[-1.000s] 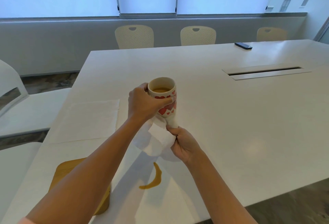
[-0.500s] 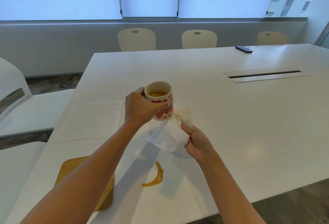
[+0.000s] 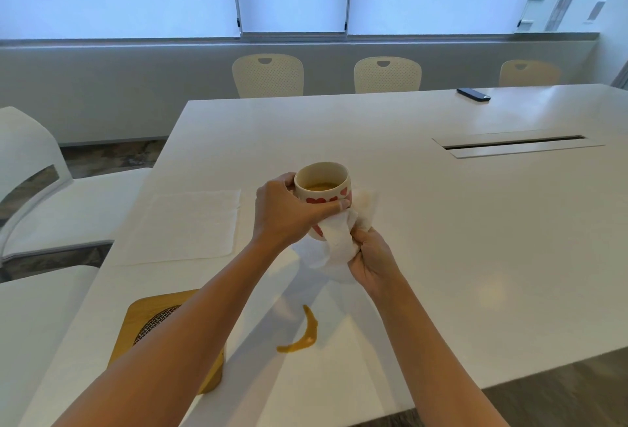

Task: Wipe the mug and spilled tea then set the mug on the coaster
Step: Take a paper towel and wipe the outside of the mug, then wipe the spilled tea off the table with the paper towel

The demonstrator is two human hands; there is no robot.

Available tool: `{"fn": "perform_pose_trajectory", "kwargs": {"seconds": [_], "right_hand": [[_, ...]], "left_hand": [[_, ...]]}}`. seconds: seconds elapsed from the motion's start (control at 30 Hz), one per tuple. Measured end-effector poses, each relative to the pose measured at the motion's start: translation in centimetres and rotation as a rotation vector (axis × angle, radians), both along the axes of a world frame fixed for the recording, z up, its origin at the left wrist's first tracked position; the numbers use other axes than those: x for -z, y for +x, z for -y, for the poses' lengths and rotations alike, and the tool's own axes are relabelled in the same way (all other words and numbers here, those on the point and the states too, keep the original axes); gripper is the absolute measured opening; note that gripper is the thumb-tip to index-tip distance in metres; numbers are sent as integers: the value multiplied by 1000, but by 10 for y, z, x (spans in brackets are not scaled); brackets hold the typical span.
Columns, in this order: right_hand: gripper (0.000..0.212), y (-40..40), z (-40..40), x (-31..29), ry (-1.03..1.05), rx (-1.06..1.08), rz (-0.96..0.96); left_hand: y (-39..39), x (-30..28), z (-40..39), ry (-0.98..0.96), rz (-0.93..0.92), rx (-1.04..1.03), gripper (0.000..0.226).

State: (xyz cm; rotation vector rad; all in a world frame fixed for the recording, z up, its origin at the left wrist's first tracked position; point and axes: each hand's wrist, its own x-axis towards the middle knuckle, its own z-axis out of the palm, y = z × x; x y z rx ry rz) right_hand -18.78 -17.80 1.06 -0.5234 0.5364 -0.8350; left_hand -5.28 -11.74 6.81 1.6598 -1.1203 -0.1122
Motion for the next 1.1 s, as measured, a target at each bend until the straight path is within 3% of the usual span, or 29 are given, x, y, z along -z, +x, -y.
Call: {"fn": "perform_pose_trajectory", "kwargs": {"seconds": [0.2,0.4,0.53,0.67,0.73,0.8,0.9,1.0,1.1], "right_hand": [[30,0,-1,0,-34,-77,-103],[21,-37,19,-6,-220,-159,-553],[29,-64,40,-17,-378,148,-620],[41,-79,61,-21,-876,634,-1240],[52,-76,65,-17,-1066,773,-1369],[64,-67,73,-4,-1189,683,-1508],[67,-52,77,24,-1195,231,-1798],[67,-31,63,41,-1072,-96,-1809],[70,-7,50,46,-1036,-206,-1828]], "left_hand": [[0,-1,1,3,-18,18,70],[11,-2,1,12,-35,-4,68],[20,1,1,24,-36,-51,68],[26,2,2,24,-36,-87,69],[28,4,3,20,-32,-96,70],[29,5,3,21,-29,-101,70],[31,8,4,27,-37,-107,69],[32,12,3,32,-55,-108,68],[34,15,3,38,-53,-103,67]]}}
